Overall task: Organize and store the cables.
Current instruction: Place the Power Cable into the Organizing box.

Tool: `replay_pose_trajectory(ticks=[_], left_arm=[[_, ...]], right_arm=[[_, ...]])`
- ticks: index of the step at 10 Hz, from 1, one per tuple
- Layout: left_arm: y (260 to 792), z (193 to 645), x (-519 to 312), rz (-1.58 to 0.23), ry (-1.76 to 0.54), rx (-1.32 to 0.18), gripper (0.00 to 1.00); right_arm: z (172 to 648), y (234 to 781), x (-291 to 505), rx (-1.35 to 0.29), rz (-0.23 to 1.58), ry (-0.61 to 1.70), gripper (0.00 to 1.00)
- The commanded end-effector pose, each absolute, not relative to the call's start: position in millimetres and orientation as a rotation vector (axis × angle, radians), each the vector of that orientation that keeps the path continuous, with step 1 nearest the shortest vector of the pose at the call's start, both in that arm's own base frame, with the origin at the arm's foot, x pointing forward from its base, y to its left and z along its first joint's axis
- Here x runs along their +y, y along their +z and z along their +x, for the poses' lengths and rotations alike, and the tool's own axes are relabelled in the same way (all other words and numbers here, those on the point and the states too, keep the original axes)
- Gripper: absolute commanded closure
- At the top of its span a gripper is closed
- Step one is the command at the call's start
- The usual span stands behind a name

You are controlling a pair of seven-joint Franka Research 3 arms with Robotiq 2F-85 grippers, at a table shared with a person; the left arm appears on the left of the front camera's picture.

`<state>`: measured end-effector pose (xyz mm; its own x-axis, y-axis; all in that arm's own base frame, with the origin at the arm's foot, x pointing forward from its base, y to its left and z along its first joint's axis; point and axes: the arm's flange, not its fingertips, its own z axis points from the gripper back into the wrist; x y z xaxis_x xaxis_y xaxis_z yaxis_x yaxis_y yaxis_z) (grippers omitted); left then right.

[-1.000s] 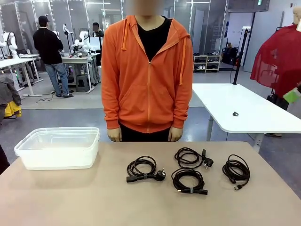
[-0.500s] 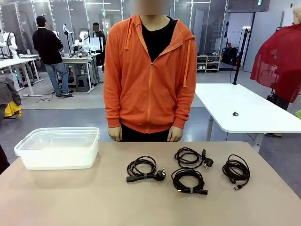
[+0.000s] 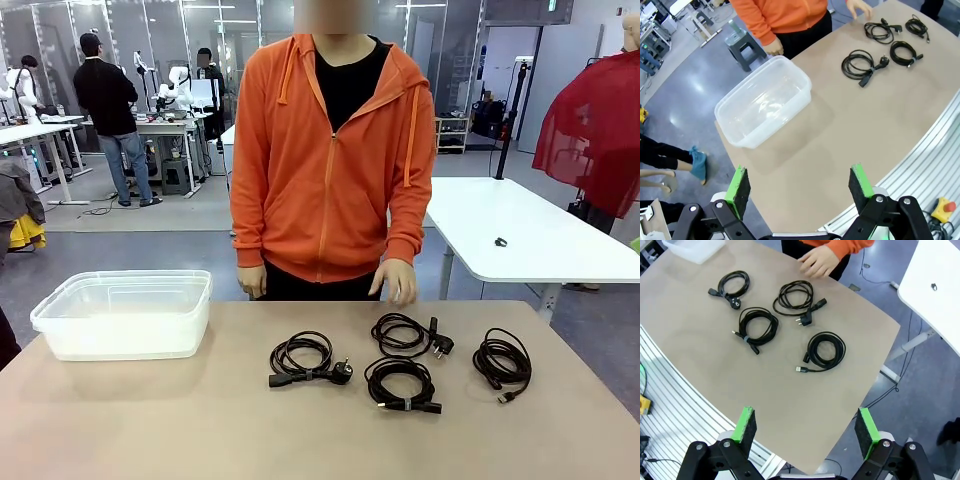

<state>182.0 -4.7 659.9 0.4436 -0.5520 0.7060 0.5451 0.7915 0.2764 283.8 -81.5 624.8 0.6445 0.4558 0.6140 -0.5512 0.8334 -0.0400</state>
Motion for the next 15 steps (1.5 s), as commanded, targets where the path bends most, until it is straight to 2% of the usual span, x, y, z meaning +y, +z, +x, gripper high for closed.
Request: replay_pose_trajectory(ticks=[1, 4, 6, 9, 12, 15], left_arm=[[658.8, 182.0, -3.3, 0.011, -0.689, -0.882, 0.00], [659.9, 182.1, -4.5, 0.008, -0.680, -0.879, 0.00], [674.4, 187.4, -27.5, 0.105, -0.852, -0.832, 0.00], [675.3, 258.4, -114.3, 0.219, -1.137, -0.659, 0.00], [633.4, 342.6, -208.5, 0.319, -1.334, -0.563, 0.00], [591.8, 378.3, -260.2, 0.337, -1.403, -0.517, 0.00]], right_arm=[[283.2, 624.2, -82.2, -0.651, 0.152, 0.578, 0.00], [283.2, 624.2, -82.2, -0.651, 0.152, 0.578, 0.00], [283.2, 624.2, -82.2, -0.651, 0.152, 0.578, 0.00], [283.2, 624.2, -82.2, -0.651, 0.152, 0.578, 0.00], [283.2, 624.2, -82.2, -0.651, 0.152, 0.578, 0.00], [283.2, 624.2, -82.2, -0.651, 0.152, 0.578, 0.00]])
